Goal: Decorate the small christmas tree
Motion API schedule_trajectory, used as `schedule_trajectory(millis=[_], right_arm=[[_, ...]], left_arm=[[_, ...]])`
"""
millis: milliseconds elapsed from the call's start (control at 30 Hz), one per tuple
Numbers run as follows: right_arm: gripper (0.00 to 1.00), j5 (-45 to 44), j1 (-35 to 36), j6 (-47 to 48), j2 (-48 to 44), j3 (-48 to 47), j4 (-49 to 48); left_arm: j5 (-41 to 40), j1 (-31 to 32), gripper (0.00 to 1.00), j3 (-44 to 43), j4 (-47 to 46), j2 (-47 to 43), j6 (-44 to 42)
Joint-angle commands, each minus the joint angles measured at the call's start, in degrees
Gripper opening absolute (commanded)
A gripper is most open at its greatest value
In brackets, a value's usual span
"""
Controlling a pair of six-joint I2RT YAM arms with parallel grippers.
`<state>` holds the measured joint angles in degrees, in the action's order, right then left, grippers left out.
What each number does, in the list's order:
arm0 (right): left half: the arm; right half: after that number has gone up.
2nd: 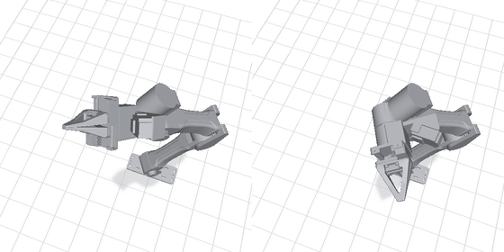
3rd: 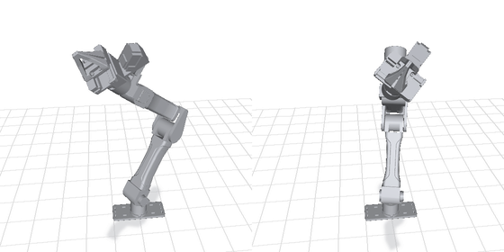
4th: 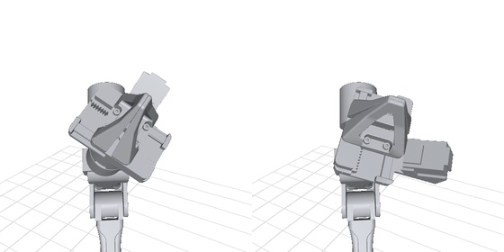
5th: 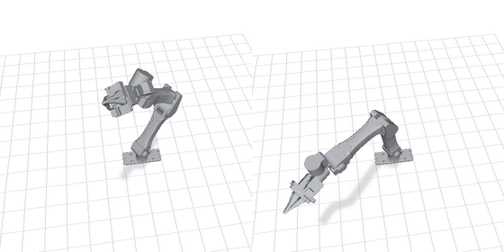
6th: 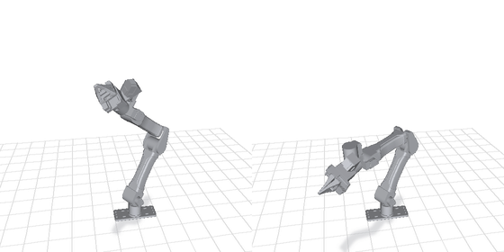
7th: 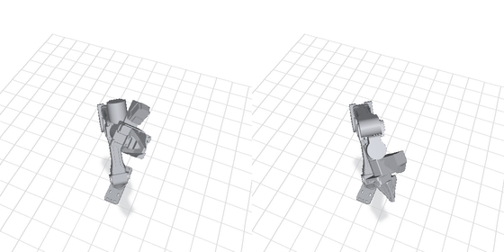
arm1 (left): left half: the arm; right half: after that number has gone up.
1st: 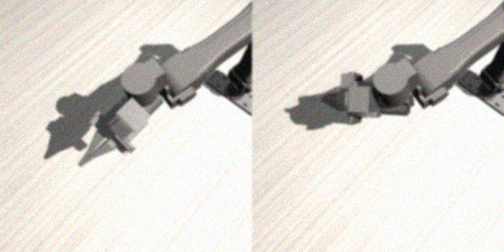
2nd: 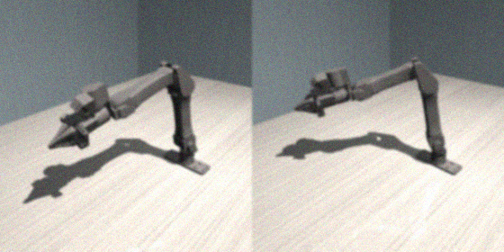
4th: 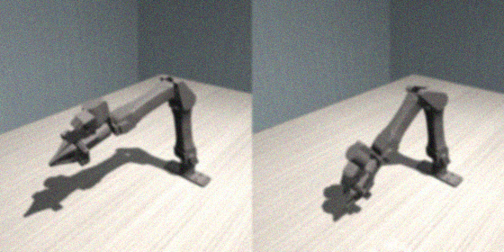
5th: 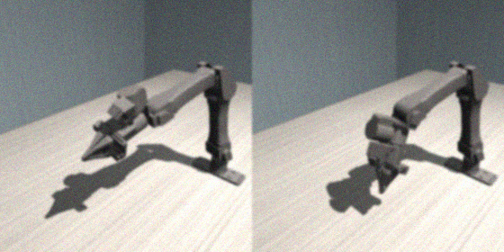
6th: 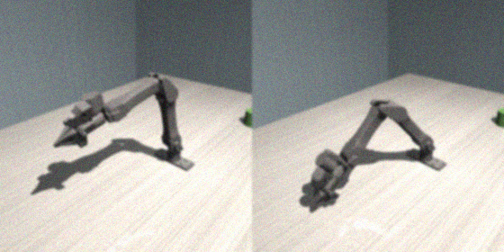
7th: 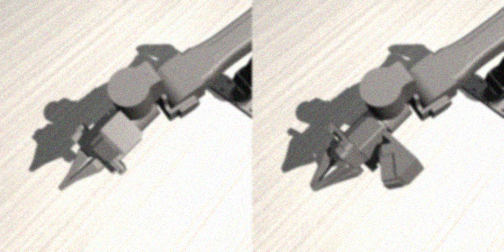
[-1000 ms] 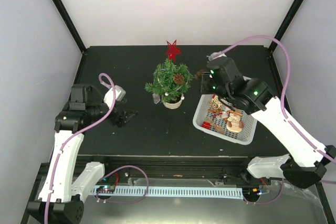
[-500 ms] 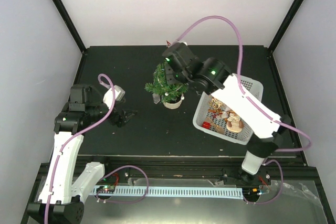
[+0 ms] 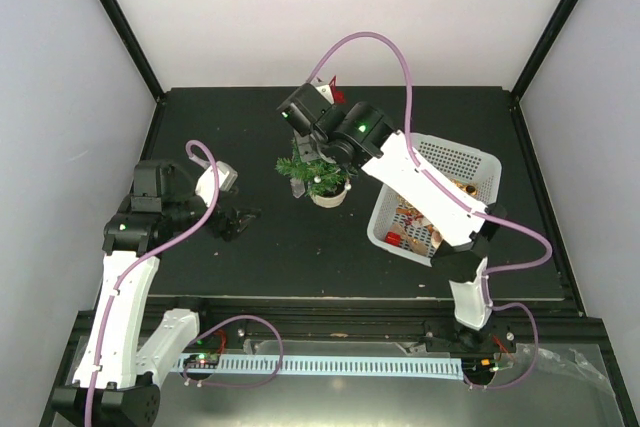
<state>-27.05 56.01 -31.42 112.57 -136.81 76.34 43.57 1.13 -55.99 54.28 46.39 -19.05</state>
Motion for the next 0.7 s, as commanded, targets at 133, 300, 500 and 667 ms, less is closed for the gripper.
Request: schedule_trajectory(millis=[133, 300, 500, 667], right_arm=[[0.35, -3.99, 0.33, 1.07, 3.70, -0.47, 0.01], [0.35, -6.26, 0.15, 1.26, 5.92, 0.12, -0.49], [0.36, -8.03, -0.84, 0.31, 7.37, 0.18, 0.23], [0.36, -7.58, -0.99, 0.18, 7.66, 1.14, -0.22]], left_arm=[[-0.69, -0.43, 0.93, -1.17, -1.55, -0.60, 1.29], [-0.52, -0.54, 0.93, -1.16, -1.54, -0.64, 1.29], [-0.33, -0.50, 0.93, -0.87, -1.50, -0.69, 1.07], [-0.23, -0.52, 0.93, -0.70, -1.55, -0.51, 0.96]])
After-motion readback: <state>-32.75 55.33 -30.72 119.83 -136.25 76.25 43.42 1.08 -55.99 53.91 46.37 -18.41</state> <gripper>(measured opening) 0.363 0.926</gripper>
